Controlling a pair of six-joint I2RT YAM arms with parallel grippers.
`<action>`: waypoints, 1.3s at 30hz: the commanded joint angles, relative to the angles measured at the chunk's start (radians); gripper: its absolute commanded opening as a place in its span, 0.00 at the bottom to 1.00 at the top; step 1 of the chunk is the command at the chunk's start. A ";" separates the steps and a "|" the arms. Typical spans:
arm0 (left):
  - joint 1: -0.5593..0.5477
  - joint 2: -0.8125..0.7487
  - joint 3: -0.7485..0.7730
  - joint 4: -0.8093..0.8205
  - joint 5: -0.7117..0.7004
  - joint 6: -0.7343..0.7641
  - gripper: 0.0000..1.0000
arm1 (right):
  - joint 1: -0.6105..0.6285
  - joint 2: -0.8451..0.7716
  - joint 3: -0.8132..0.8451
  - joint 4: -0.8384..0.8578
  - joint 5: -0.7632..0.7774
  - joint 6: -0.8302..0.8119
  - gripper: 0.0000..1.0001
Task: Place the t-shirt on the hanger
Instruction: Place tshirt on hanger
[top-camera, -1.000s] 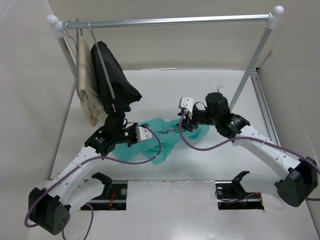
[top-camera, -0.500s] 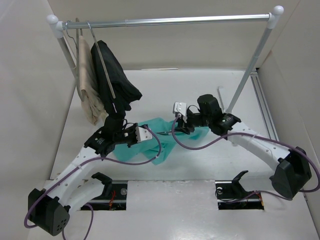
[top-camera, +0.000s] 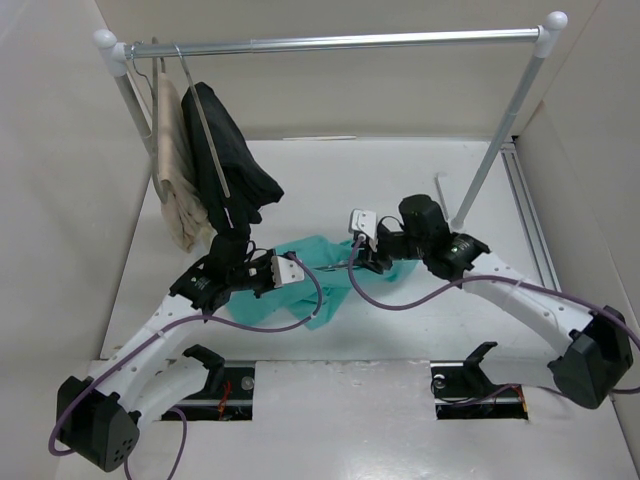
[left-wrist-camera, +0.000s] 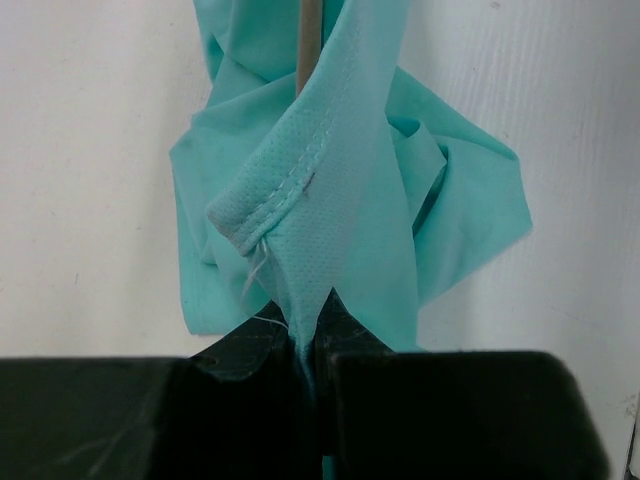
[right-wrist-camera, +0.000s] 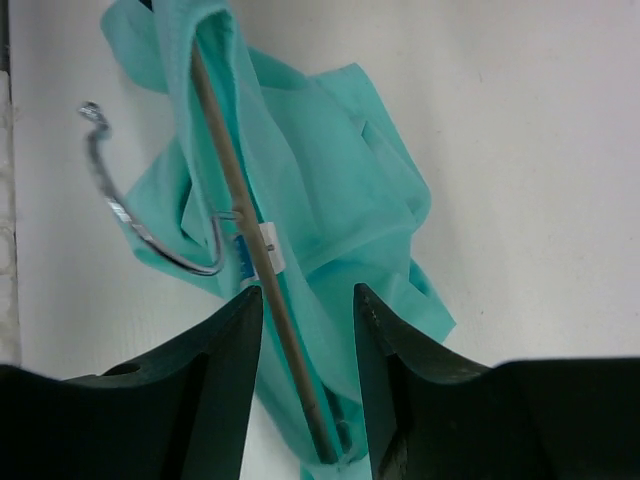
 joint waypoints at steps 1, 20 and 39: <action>0.002 -0.023 -0.006 0.043 0.007 -0.003 0.00 | 0.030 -0.052 0.002 -0.030 -0.002 0.019 0.47; 0.002 -0.032 0.012 0.023 0.034 0.006 0.00 | 0.051 0.069 0.012 -0.012 0.101 0.003 0.47; 0.002 -0.061 -0.006 0.055 -0.073 -0.029 0.49 | 0.001 0.005 0.046 -0.039 0.118 0.056 0.00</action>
